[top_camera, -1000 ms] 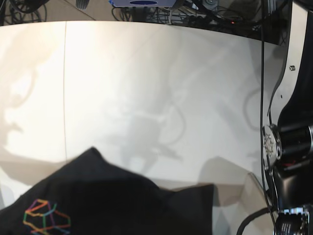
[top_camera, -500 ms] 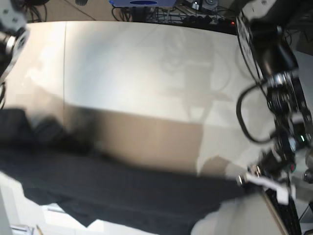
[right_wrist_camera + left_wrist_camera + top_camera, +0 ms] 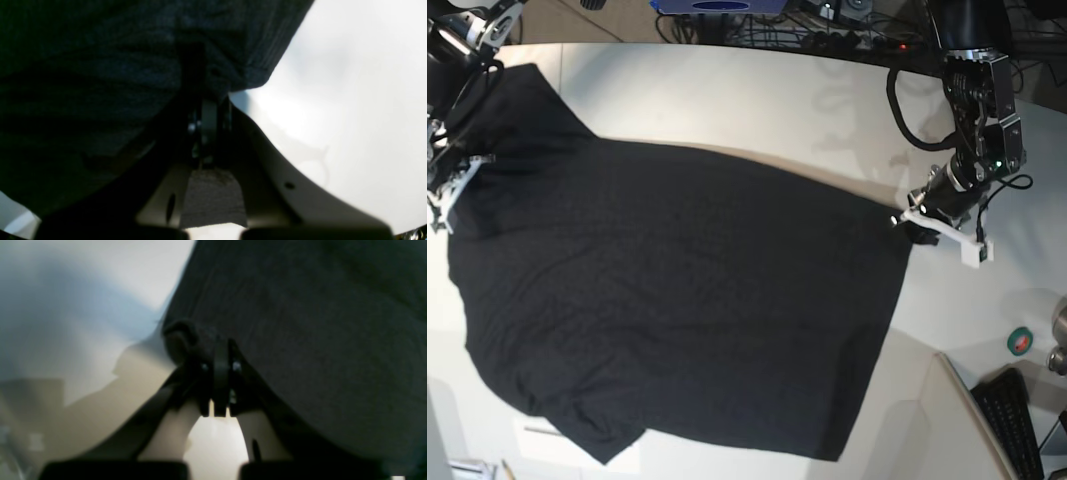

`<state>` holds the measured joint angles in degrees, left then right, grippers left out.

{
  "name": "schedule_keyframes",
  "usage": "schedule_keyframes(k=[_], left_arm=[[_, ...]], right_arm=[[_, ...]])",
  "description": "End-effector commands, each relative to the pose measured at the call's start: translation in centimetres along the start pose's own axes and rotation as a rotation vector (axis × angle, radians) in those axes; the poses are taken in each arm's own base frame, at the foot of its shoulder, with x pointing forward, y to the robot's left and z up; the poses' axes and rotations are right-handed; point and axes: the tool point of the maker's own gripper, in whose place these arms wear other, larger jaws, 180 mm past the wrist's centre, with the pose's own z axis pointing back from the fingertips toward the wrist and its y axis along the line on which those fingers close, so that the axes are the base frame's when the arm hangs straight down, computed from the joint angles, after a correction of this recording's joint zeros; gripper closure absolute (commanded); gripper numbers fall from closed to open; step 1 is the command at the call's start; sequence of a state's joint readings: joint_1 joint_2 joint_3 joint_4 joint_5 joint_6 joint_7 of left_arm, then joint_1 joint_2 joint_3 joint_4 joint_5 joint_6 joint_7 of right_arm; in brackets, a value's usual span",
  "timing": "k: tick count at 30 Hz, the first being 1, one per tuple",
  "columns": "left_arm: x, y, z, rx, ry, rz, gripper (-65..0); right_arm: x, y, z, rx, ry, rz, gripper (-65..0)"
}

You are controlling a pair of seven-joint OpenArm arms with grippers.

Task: Layout the t-shirt on the table in an organized manner, then fold the t-shirt properly
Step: 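Lift the shirt high with both grippers and lay it back flatter, then drag the held shirt edges apart with both grippers, then release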

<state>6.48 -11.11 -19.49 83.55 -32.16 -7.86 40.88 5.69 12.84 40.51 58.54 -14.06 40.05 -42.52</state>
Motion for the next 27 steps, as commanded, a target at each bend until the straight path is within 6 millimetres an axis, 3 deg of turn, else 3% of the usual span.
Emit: schedule_keyframes(k=[1, 6, 12, 21, 27], left_arm=[[0.9, 0.2, 0.5, 0.001, -0.032, -0.013, 0.0], [-1.5, 1.0, 1.8, 0.017, 0.003, -0.026, 0.0], [-2.7, 1.3, 3.3, 0.026, 0.01, -0.044, 0.0], [-3.6, 5.5, 6.3, 0.128, -0.021, -0.015, 0.0], [-3.1, 3.8, 8.6, 0.106, -0.051, -0.077, 0.0]], right_arm=[[-1.1, -0.7, 0.1, -0.019, 0.036, 0.004, 0.0], [-3.4, -1.4, 1.2, -0.072, 0.046, 0.03, 0.0], [-5.3, -0.8, 3.1, -0.134, 0.025, 0.073, 0.0], [-6.5, -0.7, 5.3, -0.191, 0.031, 0.103, 0.0], [-6.4, 0.0, 8.2, -0.255, 0.019, 0.12, 0.0]])
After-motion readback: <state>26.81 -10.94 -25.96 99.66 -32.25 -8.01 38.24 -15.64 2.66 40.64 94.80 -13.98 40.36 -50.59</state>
